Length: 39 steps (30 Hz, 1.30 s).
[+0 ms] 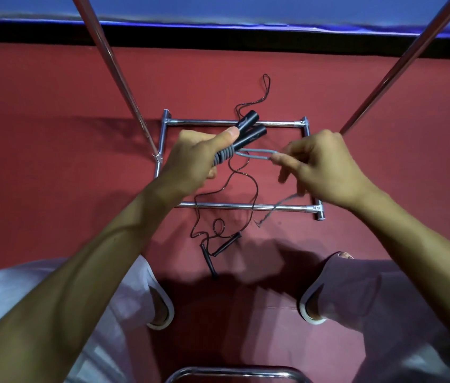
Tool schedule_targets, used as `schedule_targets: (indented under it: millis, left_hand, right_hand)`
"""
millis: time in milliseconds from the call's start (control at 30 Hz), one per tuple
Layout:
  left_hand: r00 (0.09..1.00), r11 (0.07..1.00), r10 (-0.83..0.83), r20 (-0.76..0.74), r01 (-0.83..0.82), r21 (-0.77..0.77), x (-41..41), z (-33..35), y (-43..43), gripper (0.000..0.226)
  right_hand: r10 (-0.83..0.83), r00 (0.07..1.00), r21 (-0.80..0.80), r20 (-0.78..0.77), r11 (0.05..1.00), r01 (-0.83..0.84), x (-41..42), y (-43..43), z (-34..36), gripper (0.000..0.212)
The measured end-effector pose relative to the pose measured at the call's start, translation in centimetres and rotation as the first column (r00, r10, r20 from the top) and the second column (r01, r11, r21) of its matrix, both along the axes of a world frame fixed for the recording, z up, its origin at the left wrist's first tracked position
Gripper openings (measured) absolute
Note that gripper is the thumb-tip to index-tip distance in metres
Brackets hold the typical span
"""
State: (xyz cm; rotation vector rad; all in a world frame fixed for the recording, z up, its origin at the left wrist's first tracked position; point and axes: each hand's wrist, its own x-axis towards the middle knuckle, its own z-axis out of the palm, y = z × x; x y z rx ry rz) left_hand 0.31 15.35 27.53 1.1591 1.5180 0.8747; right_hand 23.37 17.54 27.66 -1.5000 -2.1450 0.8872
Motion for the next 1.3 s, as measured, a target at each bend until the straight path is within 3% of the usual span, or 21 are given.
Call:
schedule_targets:
  millis: [33, 67, 100, 167, 300, 433, 567, 700, 800, 1100, 1200, 1300]
  left_hand:
    - [1.0, 1.0, -0.016, -0.017, 0.016, 0.005, -0.1, 0.0, 0.0, 0.049]
    - [0.999, 0.999, -0.033, -0.035, 0.033, 0.016, -0.1, -0.1, 0.0, 0.053]
    - [0.998, 0.998, -0.049, -0.046, 0.05, 0.032, 0.0, -0.3, 0.0, 0.058]
    - [0.995, 0.994, -0.081, -0.058, 0.085, 0.065, 0.1, -0.6, -0.1, 0.065]
    - [0.991, 0.992, -0.107, -0.076, 0.111, 0.057, -0.1, -1.0, 0.2, 0.068]
    - [0.966, 0.981, -0.186, -0.183, 0.193, 0.021, 0.0, -1.3, -0.1, 0.068]
    - [0.885, 0.951, -0.288, -0.366, 0.308, -0.006, 0.8, -2.0, -0.9, 0.068]
    - [0.73, 0.953, -0.254, -0.635, 0.303, -0.033, 2.1, -2.2, -1.6, 0.06]
    - [0.638, 0.948, -0.22, -0.738, 0.317, -0.008, 2.7, -2.3, -1.7, 0.054]
    - [0.581, 0.948, -0.222, -0.783, 0.317, -0.034, 2.9, -2.7, -1.9, 0.056]
    - [0.563, 0.927, -0.303, -0.769, 0.361, -0.102, 2.6, -2.0, -1.7, 0.055]
    - [0.627, 0.864, -0.476, -0.617, 0.464, -0.195, 1.6, -1.5, -1.4, 0.067]
  right_hand:
    - [-0.078, 0.984, -0.316, -0.157, 0.949, 0.024, -0.1, 0.2, 0.4, 0.027]
    - [-0.211, 0.939, -0.607, -0.272, 0.795, 0.003, -0.1, 0.5, 0.7, 0.026]
    - [-0.336, 0.888, -0.783, -0.315, 0.621, -0.043, 0.0, 0.8, 1.0, 0.024]
    - [-0.474, 0.82, -0.902, -0.321, 0.418, -0.111, 0.6, 1.5, 1.2, 0.022]
    - [-0.491, 0.814, -0.932, -0.31, 0.326, -0.158, 0.6, 1.7, 1.4, 0.027]
    - [-0.345, 0.893, -0.9, -0.287, 0.417, -0.128, 0.1, 1.3, 1.5, 0.038]
    - [-0.333, 0.908, -0.837, -0.255, 0.546, -0.035, -0.6, 0.9, 1.0, 0.039]
    - [-0.481, 0.84, -0.882, -0.25, 0.472, 0.008, -0.9, 0.8, 0.3, 0.037]
    - [-0.516, 0.815, -0.909, -0.265, 0.415, -0.034, -1.7, 0.3, 0.0, 0.038]
    - [-0.25, 0.913, -0.8, -0.322, 0.587, -0.121, -2.4, -0.7, 0.7, 0.039]
    - [-0.035, 0.961, -0.678, -0.274, 0.716, -0.167, -1.9, -0.9, 1.2, 0.034]
    - [0.2, 0.961, -0.465, -0.191, 0.844, -0.268, -1.0, -0.4, 2.0, 0.019]
